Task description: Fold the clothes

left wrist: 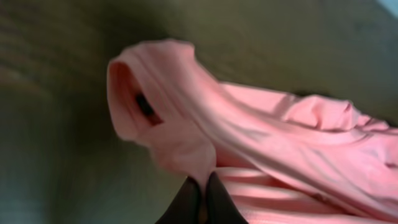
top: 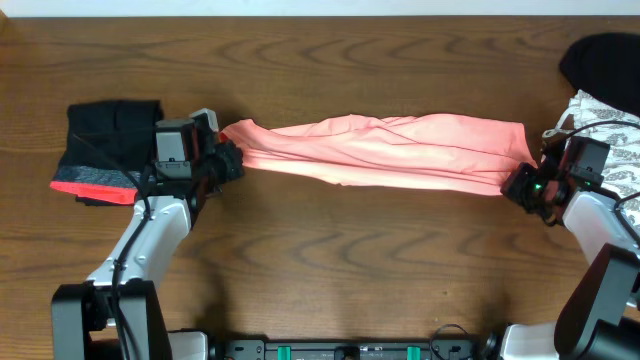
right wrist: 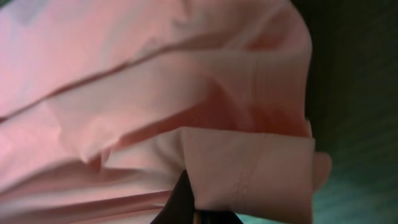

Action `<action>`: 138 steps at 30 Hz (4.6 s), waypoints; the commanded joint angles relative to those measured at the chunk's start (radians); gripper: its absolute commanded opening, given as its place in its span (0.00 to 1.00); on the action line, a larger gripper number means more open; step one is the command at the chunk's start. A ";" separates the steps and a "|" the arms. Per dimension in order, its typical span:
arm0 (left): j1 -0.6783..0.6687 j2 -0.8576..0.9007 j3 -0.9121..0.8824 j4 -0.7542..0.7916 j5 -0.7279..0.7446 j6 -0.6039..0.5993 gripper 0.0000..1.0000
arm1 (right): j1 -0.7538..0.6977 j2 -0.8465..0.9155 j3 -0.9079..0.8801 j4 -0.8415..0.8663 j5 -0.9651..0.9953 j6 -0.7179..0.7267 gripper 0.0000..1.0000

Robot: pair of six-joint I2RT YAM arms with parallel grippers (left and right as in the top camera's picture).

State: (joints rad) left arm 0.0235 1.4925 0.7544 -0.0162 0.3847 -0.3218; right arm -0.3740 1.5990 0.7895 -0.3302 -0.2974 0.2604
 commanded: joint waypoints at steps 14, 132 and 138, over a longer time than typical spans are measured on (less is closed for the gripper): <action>0.008 0.173 0.022 0.164 -0.038 -0.006 0.06 | -0.004 0.004 0.056 0.143 -0.018 0.070 0.01; -0.333 0.227 0.022 0.145 -0.169 0.032 0.31 | 0.178 0.285 0.226 0.184 0.309 0.020 0.57; -0.332 0.224 0.022 0.150 -0.169 0.032 0.47 | 0.164 0.229 0.245 0.151 0.267 0.012 0.63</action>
State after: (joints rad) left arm -0.3096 1.7111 0.7601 0.1333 0.2287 -0.2909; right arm -0.1959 1.8671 1.0191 -0.1650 -0.0208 0.2634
